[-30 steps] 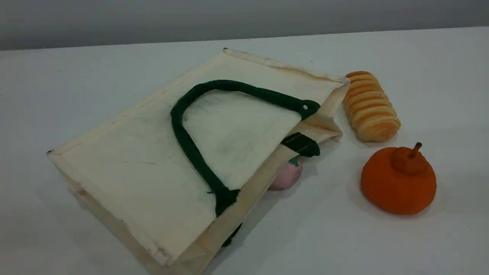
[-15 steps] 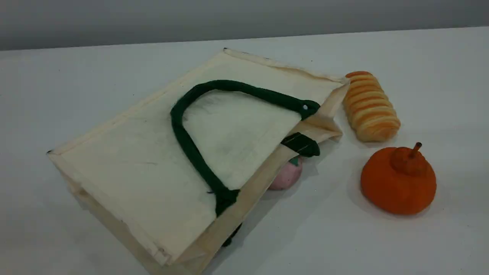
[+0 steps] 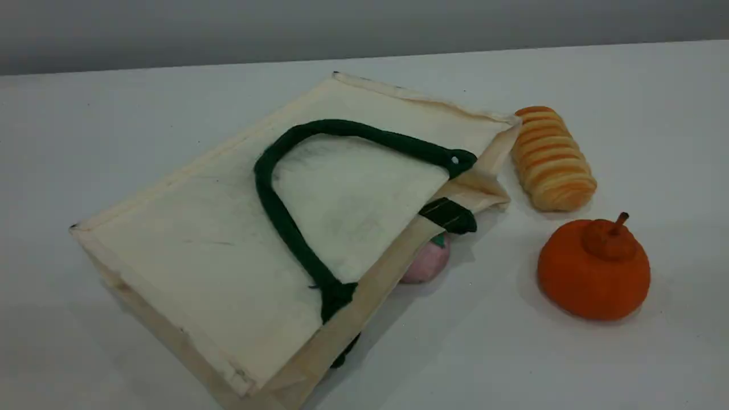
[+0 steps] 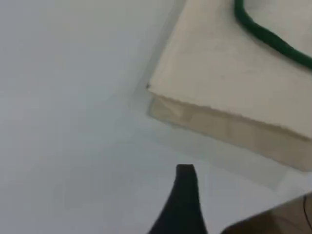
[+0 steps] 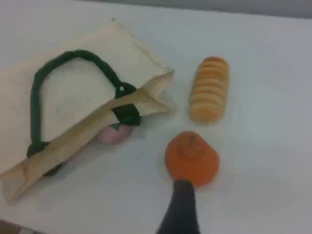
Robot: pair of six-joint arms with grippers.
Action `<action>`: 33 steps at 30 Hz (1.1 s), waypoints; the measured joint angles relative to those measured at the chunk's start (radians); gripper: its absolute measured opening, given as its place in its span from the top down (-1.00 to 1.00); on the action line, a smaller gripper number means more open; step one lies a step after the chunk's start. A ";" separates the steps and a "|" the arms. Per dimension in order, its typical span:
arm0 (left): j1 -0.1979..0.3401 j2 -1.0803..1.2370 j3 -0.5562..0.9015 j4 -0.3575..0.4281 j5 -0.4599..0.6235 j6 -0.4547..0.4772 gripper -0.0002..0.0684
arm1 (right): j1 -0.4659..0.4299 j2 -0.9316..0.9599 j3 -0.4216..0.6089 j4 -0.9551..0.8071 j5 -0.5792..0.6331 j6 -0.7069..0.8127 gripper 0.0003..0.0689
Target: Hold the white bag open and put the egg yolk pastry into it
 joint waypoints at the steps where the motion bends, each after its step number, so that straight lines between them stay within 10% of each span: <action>1: 0.017 -0.013 0.000 0.000 0.000 0.000 -0.71 | 0.000 -0.006 0.000 0.000 0.000 0.000 -0.67; 13: 0.186 -0.142 0.000 0.001 0.000 0.000 -0.71 | -0.078 -0.087 0.001 0.000 -0.006 0.000 -0.67; 33: 0.189 -0.144 0.000 -0.010 -0.003 -0.008 -0.71 | -0.078 -0.085 0.002 -0.051 -0.005 -0.038 -0.67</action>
